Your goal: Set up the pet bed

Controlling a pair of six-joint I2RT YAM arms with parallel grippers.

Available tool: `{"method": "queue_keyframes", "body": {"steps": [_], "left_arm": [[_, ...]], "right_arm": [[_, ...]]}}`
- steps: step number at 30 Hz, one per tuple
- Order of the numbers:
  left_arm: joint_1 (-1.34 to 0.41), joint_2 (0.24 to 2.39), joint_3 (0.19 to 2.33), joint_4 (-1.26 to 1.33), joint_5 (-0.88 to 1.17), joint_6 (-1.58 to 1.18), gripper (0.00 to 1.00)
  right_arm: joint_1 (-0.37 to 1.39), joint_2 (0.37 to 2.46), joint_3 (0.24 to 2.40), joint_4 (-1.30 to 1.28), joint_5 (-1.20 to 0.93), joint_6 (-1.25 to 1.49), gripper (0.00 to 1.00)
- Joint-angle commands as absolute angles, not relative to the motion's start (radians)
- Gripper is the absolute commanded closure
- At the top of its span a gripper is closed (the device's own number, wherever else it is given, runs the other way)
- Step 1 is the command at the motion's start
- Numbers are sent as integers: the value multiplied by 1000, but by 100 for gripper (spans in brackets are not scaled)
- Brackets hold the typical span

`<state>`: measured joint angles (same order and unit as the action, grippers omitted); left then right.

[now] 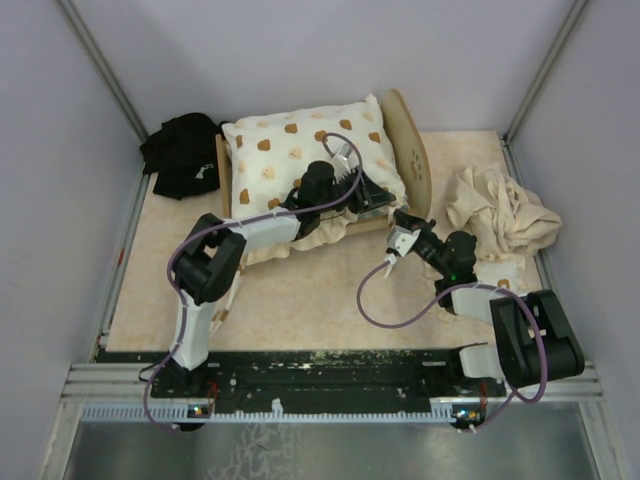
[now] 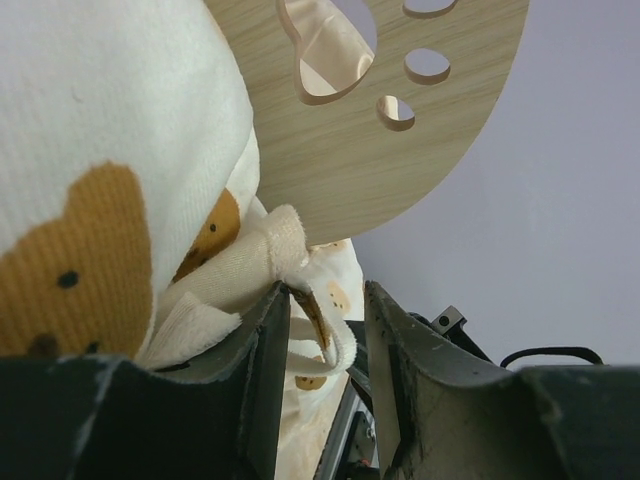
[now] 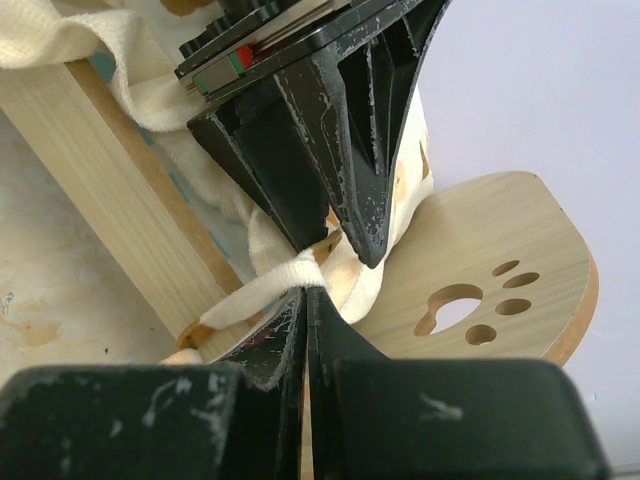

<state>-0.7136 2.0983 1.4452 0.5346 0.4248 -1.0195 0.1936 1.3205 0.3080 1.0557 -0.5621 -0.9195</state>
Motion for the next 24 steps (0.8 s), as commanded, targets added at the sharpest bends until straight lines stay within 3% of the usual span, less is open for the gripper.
{"method": "queue_keyframes", "body": {"steps": [1, 6, 14, 17, 21, 24], "left_arm": [[-721, 2088, 1478, 511, 406, -994, 59], [-723, 2095, 1455, 538, 412, -1010, 63], [-723, 2079, 1454, 592, 429, -979, 99], [-724, 2067, 1448, 608, 434, -950, 100], [-724, 2033, 1405, 628, 397, -912, 100], [-721, 2025, 1406, 604, 374, -903, 100]], "right_arm": [[198, 1319, 322, 1116, -578, -907, 100], [197, 1316, 325, 1103, -581, -904, 100], [199, 1308, 328, 1090, -566, -880, 100], [199, 1301, 352, 1060, -555, -807, 100], [199, 1215, 344, 1005, -539, -573, 83], [199, 1097, 333, 922, -472, -366, 76]]}}
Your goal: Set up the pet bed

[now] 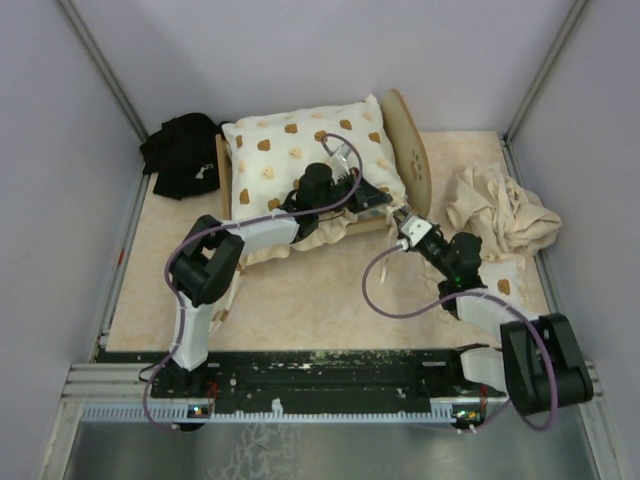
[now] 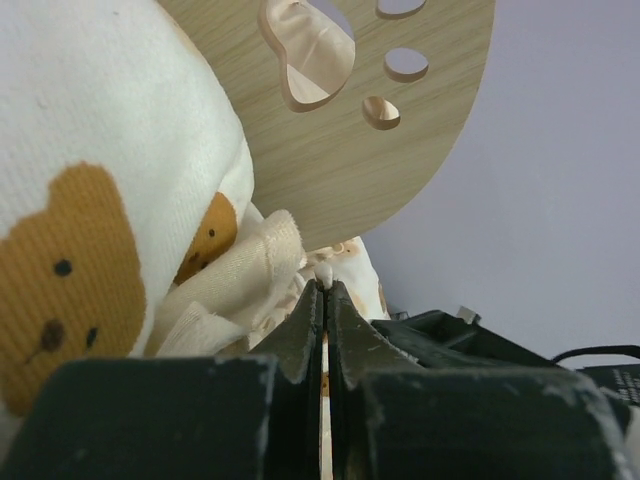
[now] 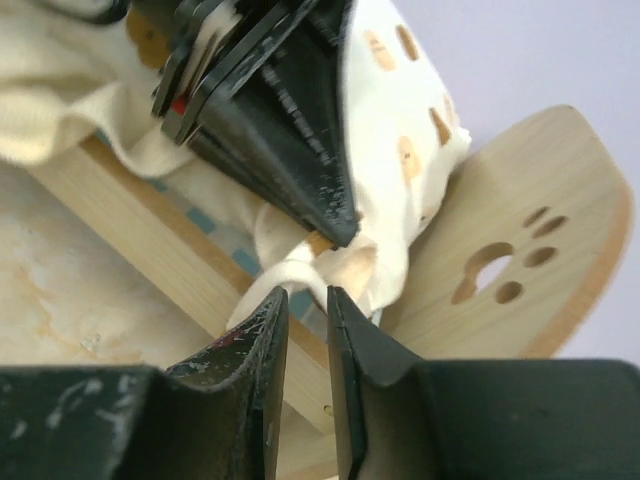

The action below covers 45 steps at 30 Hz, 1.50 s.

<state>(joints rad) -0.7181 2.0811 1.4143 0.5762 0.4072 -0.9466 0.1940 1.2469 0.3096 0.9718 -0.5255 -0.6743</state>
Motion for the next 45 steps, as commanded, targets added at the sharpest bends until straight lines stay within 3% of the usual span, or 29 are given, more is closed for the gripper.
{"method": "queue_keyframes", "body": {"steps": [1, 6, 11, 24, 34, 35, 37, 39, 40, 45], "left_arm": [[-722, 2025, 1403, 616, 370, -907, 100], [-723, 2031, 1394, 677, 376, -932, 100], [-724, 2032, 1410, 673, 384, -930, 100], [-727, 2003, 1414, 640, 352, -902, 100], [-733, 2009, 1404, 643, 341, -903, 100], [-734, 2009, 1405, 642, 339, -903, 100], [-735, 2010, 1410, 642, 339, -901, 100], [-735, 2011, 1424, 629, 341, -887, 100], [-736, 2011, 1431, 622, 336, -874, 100], [-736, 2018, 1540, 569, 292, -797, 100]], "right_arm": [[199, 1059, 341, 865, -459, -292, 75], [202, 918, 418, 488, -226, 143, 71], [212, 917, 356, 452, -134, 416, 68], [355, 1214, 271, 717, 4, 435, 54], [362, 1332, 262, 816, 46, 426, 52], [362, 1354, 268, 830, 31, 426, 55], [362, 1387, 273, 851, 12, 428, 70], [362, 1386, 261, 857, 30, 436, 96], [362, 1373, 253, 842, 64, 447, 100], [358, 1239, 228, 721, 298, 546, 100]]}}
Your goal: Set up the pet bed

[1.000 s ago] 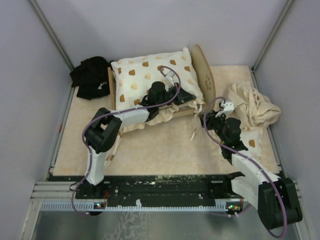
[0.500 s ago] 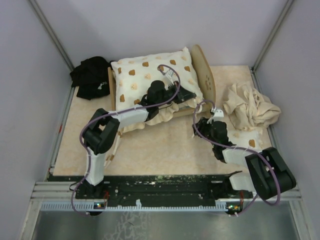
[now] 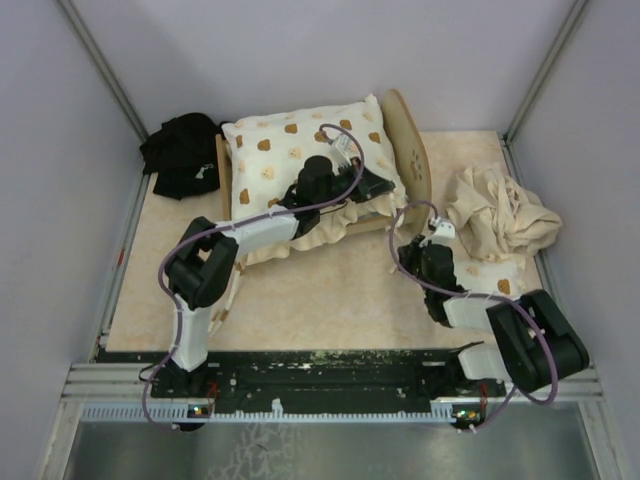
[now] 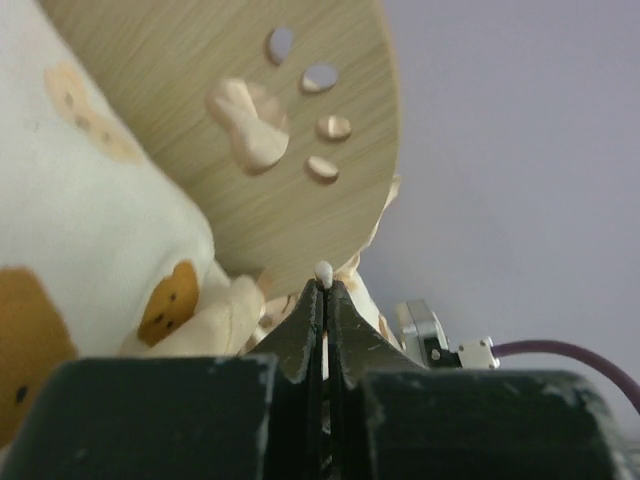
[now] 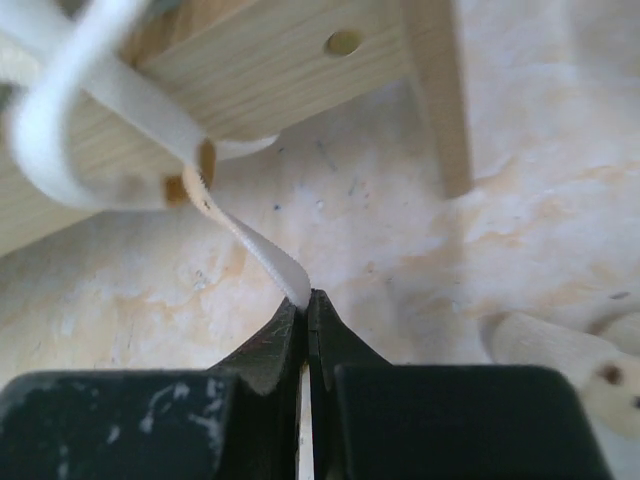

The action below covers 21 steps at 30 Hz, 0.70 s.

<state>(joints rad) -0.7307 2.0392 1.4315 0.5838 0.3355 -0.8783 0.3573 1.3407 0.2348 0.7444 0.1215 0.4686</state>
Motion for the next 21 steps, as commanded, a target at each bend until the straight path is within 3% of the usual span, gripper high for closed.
{"method": "queue_keyframes", "body": {"steps": [1, 9, 14, 21], "left_arm": [[-736, 2020, 1572, 551, 280, -777, 100], [-729, 2078, 1856, 441, 241, -701, 100], [-723, 2113, 1961, 379, 219, -634, 100], [-702, 2160, 2066, 305, 208, -575, 100]], "right_arm": [[355, 1214, 234, 687, 331, 556, 100], [259, 1174, 273, 444, 375, 693, 100], [256, 1082, 177, 475, 455, 791, 100], [253, 1223, 242, 491, 399, 748, 100]]}}
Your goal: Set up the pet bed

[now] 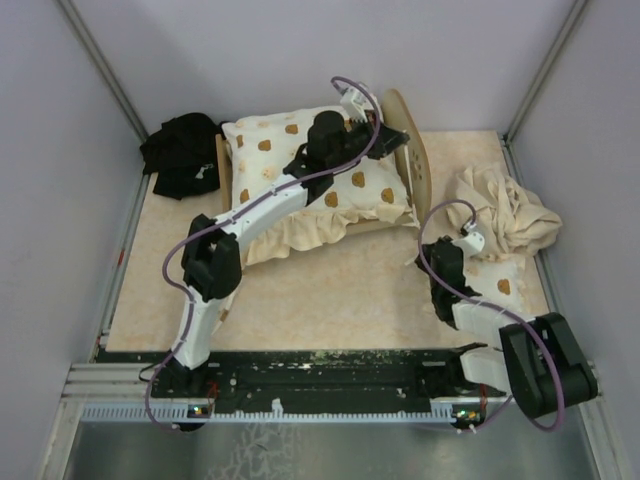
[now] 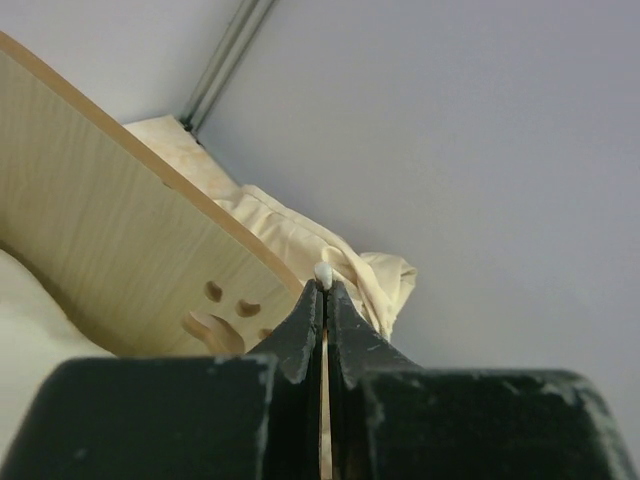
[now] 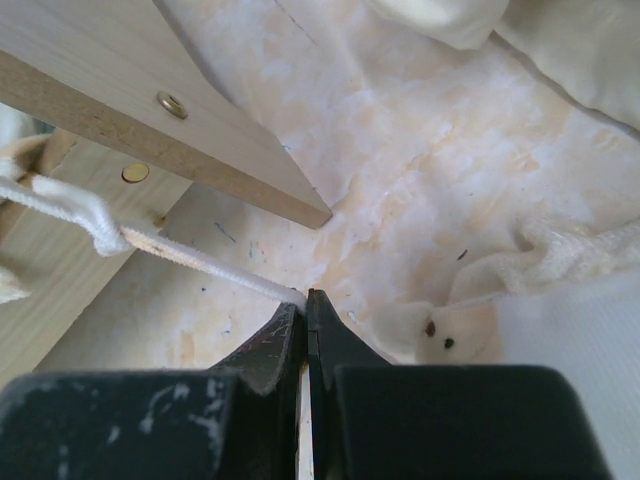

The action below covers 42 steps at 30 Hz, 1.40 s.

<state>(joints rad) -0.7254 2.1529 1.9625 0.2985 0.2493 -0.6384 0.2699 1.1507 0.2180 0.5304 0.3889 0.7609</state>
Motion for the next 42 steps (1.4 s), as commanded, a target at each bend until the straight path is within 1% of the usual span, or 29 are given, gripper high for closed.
{"method": "queue_keyframes", "body": {"steps": [1, 9, 16, 19, 22, 23, 24, 25, 26, 27, 32, 37, 40, 42], "left_arm": [[-696, 2163, 2074, 295, 209, -567, 100], [-660, 2158, 2112, 264, 242, -518, 100], [-626, 2171, 2174, 237, 275, -519, 100], [-628, 2134, 2093, 279, 360, -522, 100], [-656, 2049, 1885, 408, 464, -543, 100], [-673, 2006, 1814, 443, 480, -530, 100], [-694, 1973, 1745, 456, 479, -512, 96], [-727, 1946, 1687, 466, 476, -479, 89], [-753, 1922, 1635, 471, 471, -453, 86], [-780, 1901, 1589, 471, 458, -430, 85], [-913, 1853, 1420, 465, 380, -335, 84], [-992, 1847, 1298, 522, 358, -363, 89], [-1043, 1859, 1259, 533, 344, -348, 90], [-1064, 1875, 1239, 520, 330, -341, 88]], "right_arm": [[253, 1237, 253, 490, 394, 740, 100], [245, 1196, 285, 431, 428, 821, 100], [241, 1286, 276, 467, 409, 842, 100], [238, 1268, 294, 442, 413, 832, 100], [236, 1193, 319, 424, 366, 782, 99], [235, 1166, 331, 411, 353, 769, 91], [233, 1140, 346, 378, 348, 762, 81], [232, 1118, 370, 313, 351, 760, 69], [229, 1093, 387, 261, 360, 759, 62], [228, 1068, 404, 203, 372, 759, 58], [220, 910, 452, 5, 430, 720, 47], [217, 780, 480, -54, 413, 612, 46], [215, 733, 509, -77, 394, 556, 45], [214, 726, 528, -73, 358, 524, 45]]}}
